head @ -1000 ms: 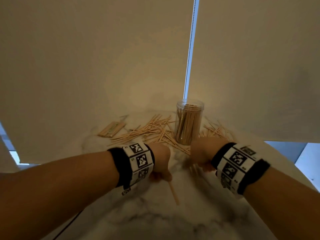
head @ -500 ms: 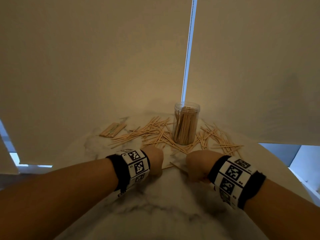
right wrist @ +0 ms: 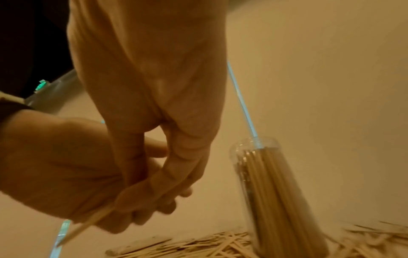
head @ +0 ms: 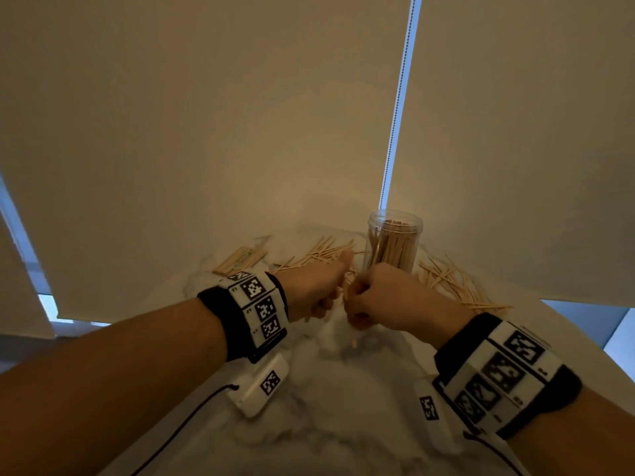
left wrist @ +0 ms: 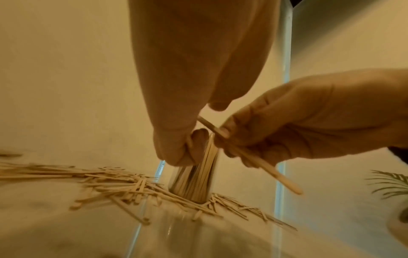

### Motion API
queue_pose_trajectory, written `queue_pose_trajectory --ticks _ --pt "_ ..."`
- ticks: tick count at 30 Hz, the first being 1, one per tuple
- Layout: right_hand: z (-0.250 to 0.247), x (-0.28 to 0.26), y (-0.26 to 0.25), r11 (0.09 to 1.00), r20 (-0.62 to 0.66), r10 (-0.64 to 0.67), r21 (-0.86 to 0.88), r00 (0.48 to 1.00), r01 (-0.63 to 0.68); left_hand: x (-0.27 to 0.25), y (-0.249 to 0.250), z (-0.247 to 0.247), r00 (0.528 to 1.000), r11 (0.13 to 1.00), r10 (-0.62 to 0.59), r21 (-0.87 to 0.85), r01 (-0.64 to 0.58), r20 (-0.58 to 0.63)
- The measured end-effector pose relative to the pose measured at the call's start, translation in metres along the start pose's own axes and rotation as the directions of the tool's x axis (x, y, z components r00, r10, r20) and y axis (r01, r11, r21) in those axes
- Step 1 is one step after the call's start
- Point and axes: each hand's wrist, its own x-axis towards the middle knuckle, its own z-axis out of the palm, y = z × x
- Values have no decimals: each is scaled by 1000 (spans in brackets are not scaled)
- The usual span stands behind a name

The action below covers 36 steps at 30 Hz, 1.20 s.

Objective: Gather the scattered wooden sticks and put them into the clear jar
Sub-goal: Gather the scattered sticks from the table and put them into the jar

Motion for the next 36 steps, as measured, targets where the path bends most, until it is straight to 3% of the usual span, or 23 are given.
queue_pose_trajectory --ticks 3,6,10,13,16,18,24,30,36 --pt "10 20 -14 994 -28 -101 -44 994 100 6 5 -11 985 972 163 181 -151 -53" --pt "12 48 -19 978 -60 -150 -154 987 140 27 8 -43 955 918 226 369 -143 -191" --pt "14 95 -10 817 -46 -95 -574 994 51 61 7 -88 977 841 78 539 42 -197" --pt "24 132 3 729 48 48 -685 998 -2 89 -3 -109 975 666 32 732 143 -220" --pt "31 153 4 665 132 120 -747 984 19 116 -15 -112 974 530 -71 819 221 -217" --pt "35 160 2 644 151 125 -765 980 36 125 -22 -108 974 438 -111 871 225 -196" --pt "50 171 12 640 145 165 -768 976 6 119 -26 -87 993 339 -30 933 122 -119" --pt "50 147 4 637 192 68 -764 979 105 84 -20 -54 1000 354 -16 935 23 -19" --pt "46 121 -1 607 232 175 -791 957 81 51 -17 -37 993 489 -109 869 82 -33"
